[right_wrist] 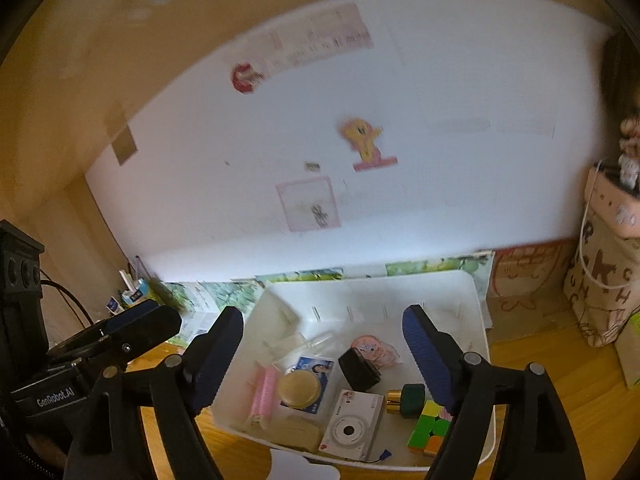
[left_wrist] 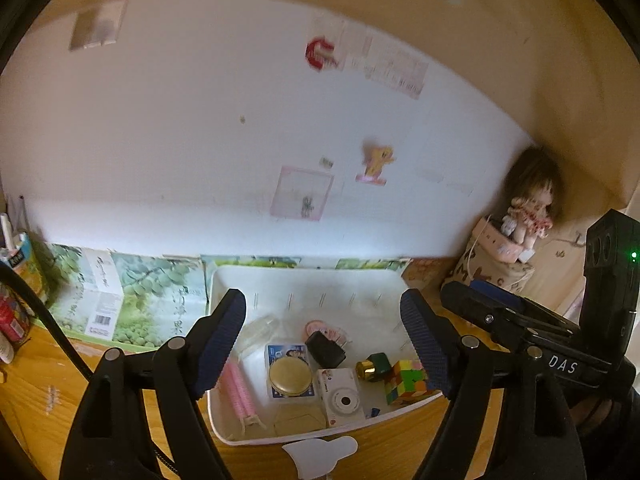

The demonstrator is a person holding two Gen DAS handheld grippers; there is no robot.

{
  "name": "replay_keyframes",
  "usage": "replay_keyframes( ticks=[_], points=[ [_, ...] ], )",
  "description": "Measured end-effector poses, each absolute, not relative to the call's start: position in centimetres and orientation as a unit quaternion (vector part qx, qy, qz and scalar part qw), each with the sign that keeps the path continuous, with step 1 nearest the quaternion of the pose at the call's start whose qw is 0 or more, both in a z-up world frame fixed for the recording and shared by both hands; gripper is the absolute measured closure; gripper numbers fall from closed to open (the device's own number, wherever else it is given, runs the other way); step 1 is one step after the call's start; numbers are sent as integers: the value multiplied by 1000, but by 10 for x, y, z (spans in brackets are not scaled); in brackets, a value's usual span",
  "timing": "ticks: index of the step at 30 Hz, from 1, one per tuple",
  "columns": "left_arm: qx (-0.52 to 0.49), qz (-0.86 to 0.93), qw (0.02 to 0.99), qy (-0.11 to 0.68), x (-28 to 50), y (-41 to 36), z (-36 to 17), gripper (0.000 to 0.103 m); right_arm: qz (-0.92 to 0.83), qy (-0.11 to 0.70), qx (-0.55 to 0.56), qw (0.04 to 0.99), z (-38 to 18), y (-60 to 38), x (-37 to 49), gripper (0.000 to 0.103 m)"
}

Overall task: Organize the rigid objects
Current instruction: 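Withdraw both tools from the tray toward the white card and toy piece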

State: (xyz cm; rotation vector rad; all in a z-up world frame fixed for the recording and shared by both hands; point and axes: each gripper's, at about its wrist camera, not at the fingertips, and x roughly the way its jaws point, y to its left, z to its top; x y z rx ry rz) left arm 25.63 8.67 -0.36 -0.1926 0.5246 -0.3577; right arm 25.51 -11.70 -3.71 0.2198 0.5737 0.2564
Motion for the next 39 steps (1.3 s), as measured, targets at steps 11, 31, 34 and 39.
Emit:
replay_keyframes(
  ticks=[11, 31, 34, 39],
  points=[
    [-91, -160, 961, 205, 194, 108, 27, 18, 130, 228, 100, 960, 0, -105, 200, 11],
    [-79, -90, 967, 223, 136, 134, 6, 16, 143, 225, 117, 957, -10, -88, 145, 1],
    [-77, -84, 964, 242, 135, 135, -4, 16, 141, 238, 128, 952, -19, -89, 145, 1],
    [-74, -83, 952, 286, 137, 132, -24, 16, 135, 269, 146, 943, -38, -91, 145, 1]
  ],
)
